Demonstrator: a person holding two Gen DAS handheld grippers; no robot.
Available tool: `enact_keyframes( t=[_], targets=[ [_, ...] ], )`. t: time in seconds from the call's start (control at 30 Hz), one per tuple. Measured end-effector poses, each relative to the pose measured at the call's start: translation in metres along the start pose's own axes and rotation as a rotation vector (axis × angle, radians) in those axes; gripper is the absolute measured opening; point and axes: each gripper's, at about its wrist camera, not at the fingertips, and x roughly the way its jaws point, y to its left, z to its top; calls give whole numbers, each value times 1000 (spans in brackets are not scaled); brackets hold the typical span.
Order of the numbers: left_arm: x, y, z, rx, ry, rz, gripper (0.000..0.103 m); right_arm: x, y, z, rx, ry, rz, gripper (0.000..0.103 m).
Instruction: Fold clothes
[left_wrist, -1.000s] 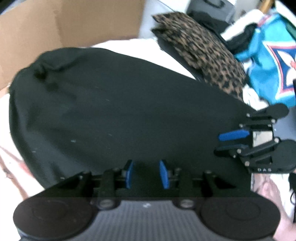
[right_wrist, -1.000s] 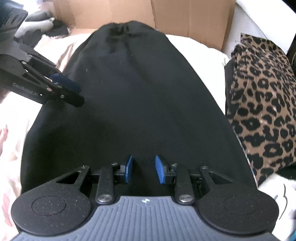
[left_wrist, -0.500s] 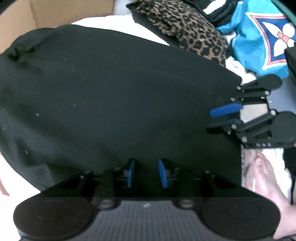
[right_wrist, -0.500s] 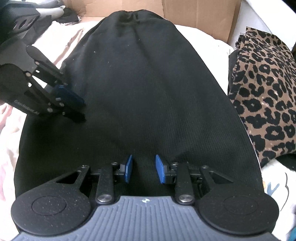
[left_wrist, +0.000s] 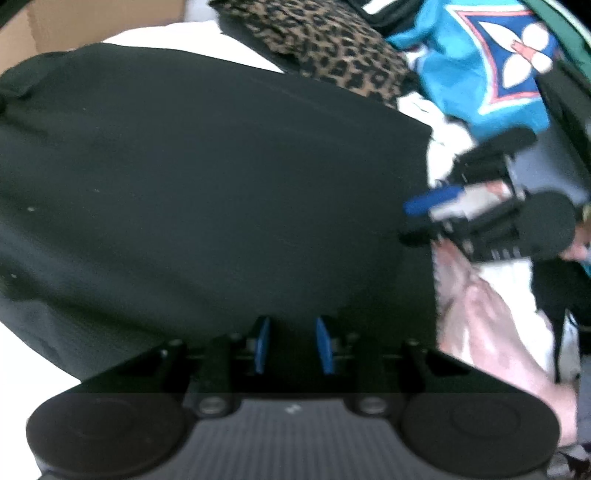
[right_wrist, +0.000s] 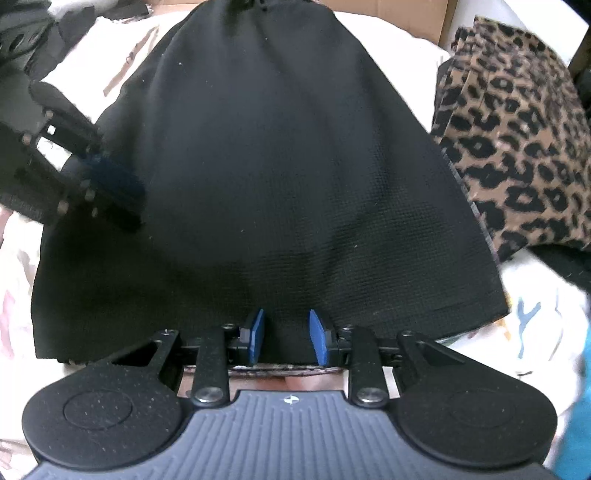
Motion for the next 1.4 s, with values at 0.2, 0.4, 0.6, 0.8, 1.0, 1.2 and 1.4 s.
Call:
enact_keyframes(
  t=[0.2,0.4,0.6,0.8,1.0,1.2,1.4],
  targets=[
    [5,-10,-7,17,19,-38,29,-11,11,24,1,-95,20,33],
    [12,-14,-13,12,25,-70,29,13,36,36,-76,-93,30,33],
    [17,-21,-16,41,30,-79,29,18,41,24,-106,-74,8,34],
    [18,-21,-16,28,31,-87,29,16,35,5,-93,-42,20,34],
    [0,-17,-5,-1,45,-145,10,8,23,-1,-19,36,49,33],
    [-54,24,-3,-89,-31,-79,10,-16,20,9,-18,-12,44,33],
    [-93,70,-9,-194,-89,21,13,-28,37,30,-66,-79,82,33]
  ],
)
